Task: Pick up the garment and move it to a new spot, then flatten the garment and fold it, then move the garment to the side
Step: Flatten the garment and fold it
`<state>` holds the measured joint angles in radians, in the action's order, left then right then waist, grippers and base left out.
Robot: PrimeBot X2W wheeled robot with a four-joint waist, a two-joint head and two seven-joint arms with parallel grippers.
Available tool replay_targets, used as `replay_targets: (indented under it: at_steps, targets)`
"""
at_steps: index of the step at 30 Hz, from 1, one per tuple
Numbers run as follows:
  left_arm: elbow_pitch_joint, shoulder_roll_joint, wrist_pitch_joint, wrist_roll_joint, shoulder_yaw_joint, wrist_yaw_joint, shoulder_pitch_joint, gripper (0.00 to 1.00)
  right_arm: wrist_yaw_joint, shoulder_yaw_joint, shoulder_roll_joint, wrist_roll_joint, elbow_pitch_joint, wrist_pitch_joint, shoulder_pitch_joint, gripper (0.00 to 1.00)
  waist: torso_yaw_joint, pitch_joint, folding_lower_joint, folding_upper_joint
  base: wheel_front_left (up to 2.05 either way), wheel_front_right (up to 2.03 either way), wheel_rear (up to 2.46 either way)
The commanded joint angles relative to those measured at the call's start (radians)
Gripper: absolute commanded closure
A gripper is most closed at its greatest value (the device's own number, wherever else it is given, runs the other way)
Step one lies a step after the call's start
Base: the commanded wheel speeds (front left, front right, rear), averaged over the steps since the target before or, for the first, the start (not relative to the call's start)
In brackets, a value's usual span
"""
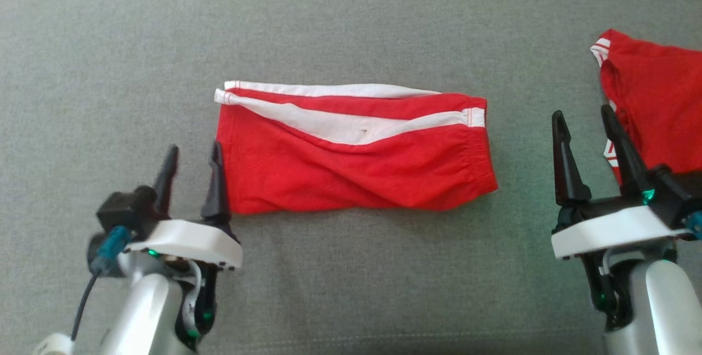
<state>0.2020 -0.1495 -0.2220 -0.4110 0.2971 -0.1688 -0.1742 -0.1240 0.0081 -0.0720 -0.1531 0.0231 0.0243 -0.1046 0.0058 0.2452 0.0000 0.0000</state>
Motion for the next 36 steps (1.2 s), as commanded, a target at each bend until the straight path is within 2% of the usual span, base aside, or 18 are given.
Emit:
replay_targets:
  at_steps: [1, 5, 10, 17, 25, 29, 32, 36]
  targets:
    - [-0.048, -0.024, -0.017, 0.021, -0.044, -0.011, -0.016, 0.00, -0.007, 0.015, -0.009, 0.012, 0.043, -0.004, 0.010, 0.00, -0.002, -0.009, 0.0000, 0.0000, 0.00, 0.00, 0.00]
    - [-0.109, -0.047, -0.035, 0.086, -0.050, -0.027, -0.005, 0.00, -0.007, 0.011, -0.007, 0.031, 0.062, -0.018, 0.029, 0.00, -0.004, -0.032, 0.0000, 0.0000, 0.00, 0.00, 0.00]
    - [-0.151, -0.070, -0.038, 0.123, -0.038, -0.024, 0.030, 0.00, -0.007, 0.007, -0.002, 0.043, 0.082, -0.035, 0.057, 0.00, -0.007, -0.051, 0.0000, 0.0000, 0.00, 0.00, 0.00]
    - [-0.159, -0.086, -0.021, 0.125, -0.026, -0.018, 0.042, 0.00, -0.007, 0.002, 0.003, 0.047, 0.103, -0.047, 0.070, 0.00, -0.007, -0.048, 0.0000, 0.0000, 0.00, 0.00, 0.00]
    - [-0.159, -0.079, -0.018, 0.118, -0.018, -0.020, 0.032, 0.00, -0.007, 0.009, 0.003, 0.042, 0.101, -0.056, 0.064, 0.00, 0.011, -0.036, 0.0000, 0.0000, 0.00, 0.00, 0.00]
    - [-0.158, -0.072, -0.019, 0.122, -0.006, -0.016, 0.007, 0.00, -0.007, 0.047, -0.009, 0.025, 0.067, -0.074, 0.038, 0.00, 0.038, -0.012, 0.0000, 0.0000, 0.00, 0.00, 0.00]
    - [-0.152, -0.060, -0.024, 0.126, 0.009, -0.006, -0.025, 0.00, -0.007, 0.118, -0.014, 0.001, -0.008, -0.088, -0.015, 0.00, 0.067, 0.021, 0.0000, 0.0000, 0.00, 0.00, 0.00]
    - [-0.136, -0.043, -0.030, 0.126, 0.018, 0.003, -0.051, 0.00, -0.007, 0.142, -0.012, -0.010, -0.105, -0.096, -0.064, 0.00, 0.089, 0.047, 0.0000, 0.0000, 0.00, 0.00, 0.00]
